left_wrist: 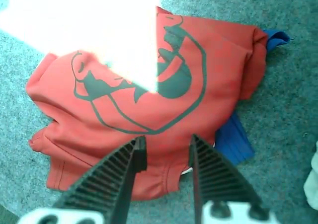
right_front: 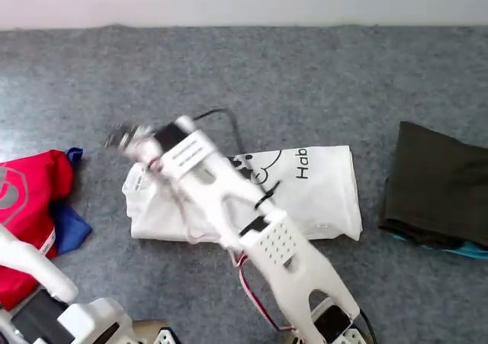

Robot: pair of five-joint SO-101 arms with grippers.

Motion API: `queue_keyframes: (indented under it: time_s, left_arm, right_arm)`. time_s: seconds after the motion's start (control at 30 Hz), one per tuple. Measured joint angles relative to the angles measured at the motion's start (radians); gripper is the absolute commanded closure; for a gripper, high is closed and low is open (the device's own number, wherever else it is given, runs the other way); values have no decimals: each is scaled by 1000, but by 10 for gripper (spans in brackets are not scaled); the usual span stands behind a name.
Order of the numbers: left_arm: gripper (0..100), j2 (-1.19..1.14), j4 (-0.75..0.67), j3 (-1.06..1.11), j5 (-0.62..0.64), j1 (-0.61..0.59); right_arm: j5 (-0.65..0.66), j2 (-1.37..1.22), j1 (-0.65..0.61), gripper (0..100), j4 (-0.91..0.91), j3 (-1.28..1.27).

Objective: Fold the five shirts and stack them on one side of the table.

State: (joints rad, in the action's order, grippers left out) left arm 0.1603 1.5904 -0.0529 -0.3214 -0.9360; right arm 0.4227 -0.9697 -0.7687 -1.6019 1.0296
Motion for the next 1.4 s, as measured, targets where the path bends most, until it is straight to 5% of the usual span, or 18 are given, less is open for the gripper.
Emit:
queue_keyframes:
  time_s: [0.2, 0.63, 1.0, 1.4]
  left_arm:
    - [848, 0, 0, 0, 0, 0]
    - [848, 0, 0, 0, 0, 0]
    - [848, 0, 9, 0, 0, 0]
    - [848, 0, 9, 0, 0, 0]
  right_arm:
    - [6, 0, -21, 987, -103, 215]
    - [-9, -127, -239, 987, -152, 198]
    - [-9, -149, -196, 986, -155, 281]
    - [-9, 272, -83, 987, -155, -290]
